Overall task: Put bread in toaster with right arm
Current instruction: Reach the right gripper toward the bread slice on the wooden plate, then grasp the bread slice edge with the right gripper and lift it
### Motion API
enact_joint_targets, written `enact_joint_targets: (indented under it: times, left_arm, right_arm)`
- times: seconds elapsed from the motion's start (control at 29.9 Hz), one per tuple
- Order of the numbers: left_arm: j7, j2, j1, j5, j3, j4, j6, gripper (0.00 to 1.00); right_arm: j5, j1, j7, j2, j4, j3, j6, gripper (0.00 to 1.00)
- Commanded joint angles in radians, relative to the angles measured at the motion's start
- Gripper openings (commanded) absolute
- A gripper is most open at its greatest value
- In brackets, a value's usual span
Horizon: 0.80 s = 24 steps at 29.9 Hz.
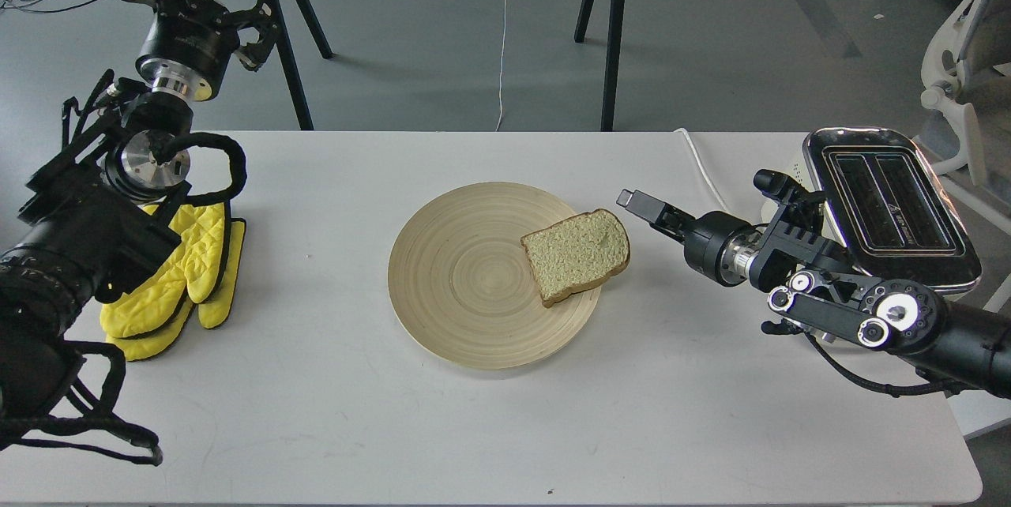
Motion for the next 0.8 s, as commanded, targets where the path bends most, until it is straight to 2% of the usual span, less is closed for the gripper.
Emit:
enact_joint_targets:
  times: [0.0,0.23,0.37,0.4,0.47,0.5,0.57,0.7,0.77]
  left_arm:
    - [0.0,0.0,0.001,0.0,0.0,0.0,0.0,1.0]
    - [0.0,0.0,0.0,0.0,0.0,0.0,0.0,1.0]
    - [0.0,0.0,0.0,0.0,0.0,0.0,0.0,1.0]
    - [0.0,0.0,0.0,0.0,0.0,0.0,0.0,1.0]
    - [0.0,0.0,0.0,0.0,0.0,0.0,0.0,1.0]
    - [0.0,0.0,0.0,0.0,0.0,0.0,0.0,1.0]
    - [0.0,0.0,0.0,0.0,0.0,0.0,0.0,1.0]
    - [0.0,0.0,0.0,0.0,0.0,0.0,0.0,1.0]
    - [0.0,0.0,0.0,0.0,0.0,0.0,0.0,1.0]
  right_arm:
    - [0.001,-0.027,0.001,0.013,-0.013,-0.002,-0.001,0.81]
    - [0.003,-0.052,0.001,0.119,-0.134,-0.004,-0.001,0.75]
    - [0.006,-0.052,0.003,0.129,-0.142,-0.004,0.002,0.63]
    - [0.006,-0.052,0.004,0.129,-0.14,-0.004,0.004,0.58]
    - [0.004,-0.052,0.004,0.131,-0.14,-0.004,0.005,0.4]
    - [0.004,-0.052,0.004,0.131,-0.139,-0.006,0.007,0.35]
    - [0.004,-0.05,0.004,0.131,-0.139,-0.006,0.008,0.32]
    - [0.003,-0.049,0.004,0.129,-0.14,-0.006,0.01,0.31]
    - [0.004,-0.049,0.006,0.129,-0.14,-0.006,0.01,0.26]
